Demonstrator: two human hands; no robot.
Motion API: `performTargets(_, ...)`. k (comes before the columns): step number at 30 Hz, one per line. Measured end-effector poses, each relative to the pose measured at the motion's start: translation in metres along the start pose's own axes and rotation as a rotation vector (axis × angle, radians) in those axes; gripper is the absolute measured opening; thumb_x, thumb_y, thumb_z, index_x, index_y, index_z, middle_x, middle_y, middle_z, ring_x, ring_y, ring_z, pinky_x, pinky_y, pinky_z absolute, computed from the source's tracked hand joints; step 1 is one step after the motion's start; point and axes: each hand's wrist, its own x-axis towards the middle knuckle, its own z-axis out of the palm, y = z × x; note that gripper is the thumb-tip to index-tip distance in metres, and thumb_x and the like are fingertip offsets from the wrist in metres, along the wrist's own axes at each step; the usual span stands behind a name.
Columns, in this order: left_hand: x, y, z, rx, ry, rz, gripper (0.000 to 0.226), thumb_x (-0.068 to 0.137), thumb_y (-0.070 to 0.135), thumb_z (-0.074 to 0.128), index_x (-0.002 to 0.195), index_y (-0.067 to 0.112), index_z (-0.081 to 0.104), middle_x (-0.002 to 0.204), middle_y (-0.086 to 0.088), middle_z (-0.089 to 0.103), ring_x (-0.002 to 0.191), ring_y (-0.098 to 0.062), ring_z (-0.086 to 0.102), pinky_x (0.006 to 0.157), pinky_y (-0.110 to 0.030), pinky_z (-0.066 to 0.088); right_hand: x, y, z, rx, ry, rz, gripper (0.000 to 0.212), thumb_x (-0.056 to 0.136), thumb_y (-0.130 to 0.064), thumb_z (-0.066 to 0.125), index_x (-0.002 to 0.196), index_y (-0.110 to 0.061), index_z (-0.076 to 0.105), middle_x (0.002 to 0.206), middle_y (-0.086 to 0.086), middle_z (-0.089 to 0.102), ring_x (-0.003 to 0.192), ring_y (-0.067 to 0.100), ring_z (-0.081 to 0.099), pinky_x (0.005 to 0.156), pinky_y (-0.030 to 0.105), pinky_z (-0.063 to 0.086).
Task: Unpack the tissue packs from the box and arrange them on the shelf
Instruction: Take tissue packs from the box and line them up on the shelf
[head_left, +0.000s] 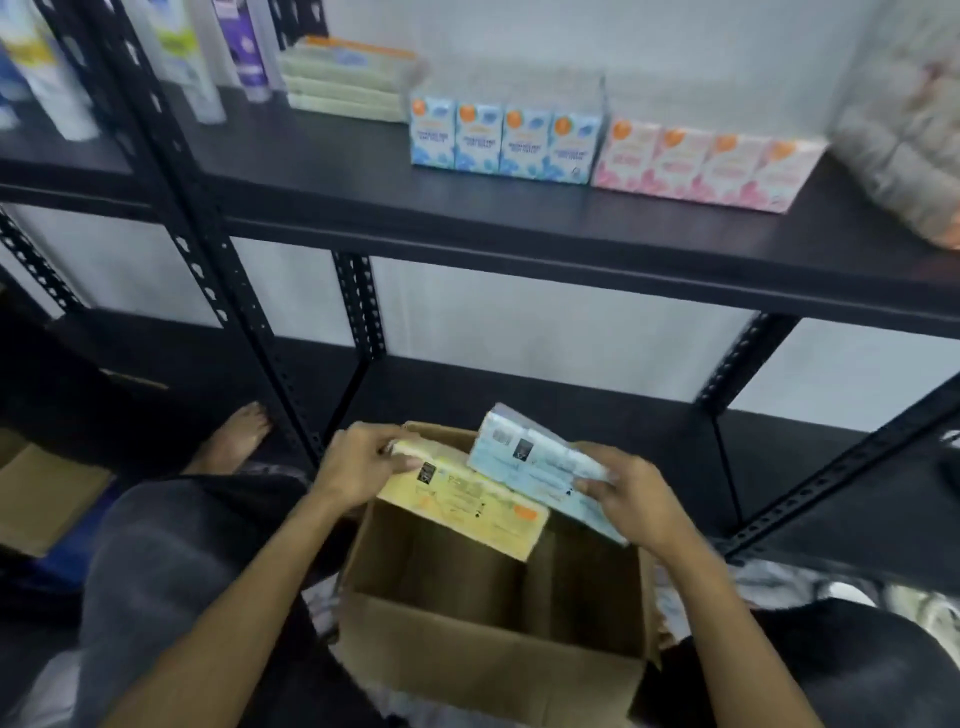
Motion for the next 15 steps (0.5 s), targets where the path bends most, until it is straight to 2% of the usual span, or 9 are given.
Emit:
performTargets(2, -0.027, 0.022, -0.053, -0.119, 0.096, 0.04, 0.032, 0.078, 0.023, 0.087, 0.108, 0.028, 0.079, 0.095, 0.008, 0.078, 0.089, -0.009, 0.073, 0.08, -0.026, 0.058, -0.037, -0.029, -0.046, 0.025, 0.098, -0.061, 0.043, 0.091, -0.023, 0.075, 0.132, -0.032, 0.065, 0.131, -0.008, 0.066, 0.114, 0.015, 0.063, 0.102, 0.04, 0.051)
performTargets(5, -0.031, 0.039, -0.102, -0.264, 0.187, 0.074, 0.027, 0.079, 0.016, 0.086, 0.1, 0.032, 0.081, 0.093, 0.004, 0.079, 0.091, -0.02, 0.076, 0.085, -0.041, 0.061, -0.047, -0.046, -0.098, 0.027, 0.17, -0.148, 0.042, 0.092, -0.023, 0.074, 0.131, -0.035, 0.065, 0.133, -0.008, 0.064, 0.119, 0.016, 0.06, 0.106, 0.036, 0.048)
performTargets(6, -0.034, 0.05, -0.114, -0.294, 0.218, 0.105, 0.026, 0.08, 0.014, 0.084, 0.098, 0.032, 0.08, 0.091, 0.005, 0.079, 0.09, -0.019, 0.076, 0.082, -0.038, 0.063, -0.056, -0.055, -0.114, 0.026, 0.198, -0.171, 0.04, 0.092, -0.022, 0.073, 0.129, -0.036, 0.065, 0.132, -0.009, 0.064, 0.118, 0.014, 0.059, 0.105, 0.032, 0.047)
performTargets(8, -0.044, 0.079, -0.14, -0.359, 0.272, 0.194, 0.026, 0.083, 0.009, 0.08, 0.096, 0.031, 0.077, 0.085, 0.013, 0.078, 0.082, -0.007, 0.075, 0.07, -0.021, 0.06, -0.073, -0.069, -0.148, 0.049, 0.271, -0.217, 0.042, 0.091, -0.019, 0.074, 0.126, -0.042, 0.063, 0.126, -0.015, 0.065, 0.114, 0.009, 0.06, 0.098, 0.022, 0.045)
performTargets(10, -0.048, 0.106, -0.164, -0.42, 0.341, 0.276, 0.027, 0.083, 0.008, 0.078, 0.099, 0.03, 0.075, 0.084, 0.019, 0.077, 0.08, 0.001, 0.073, 0.067, -0.01, 0.054, -0.085, -0.087, -0.179, 0.057, 0.338, -0.269, 0.046, 0.09, -0.017, 0.074, 0.122, -0.048, 0.063, 0.122, -0.028, 0.063, 0.11, -0.001, 0.058, 0.092, 0.015, 0.043)
performTargets(12, -0.045, 0.129, -0.181, -0.453, 0.416, 0.35, 0.028, 0.082, 0.011, 0.079, 0.101, 0.031, 0.075, 0.087, 0.017, 0.077, 0.083, -0.001, 0.073, 0.072, -0.011, 0.056, -0.087, -0.096, -0.204, 0.03, 0.399, -0.317, 0.047, 0.089, -0.015, 0.075, 0.124, -0.045, 0.064, 0.123, -0.036, 0.058, 0.112, -0.003, 0.056, 0.094, 0.019, 0.041)
performTargets(15, -0.031, 0.162, -0.197, -0.47, 0.49, 0.415, 0.029, 0.082, 0.012, 0.081, 0.099, 0.034, 0.075, 0.09, 0.014, 0.078, 0.088, -0.007, 0.075, 0.077, -0.02, 0.06, -0.076, -0.102, -0.236, -0.036, 0.483, -0.333, 0.046, 0.088, -0.017, 0.077, 0.13, -0.034, 0.066, 0.126, -0.019, 0.065, 0.119, 0.008, 0.056, 0.097, 0.026, 0.041)
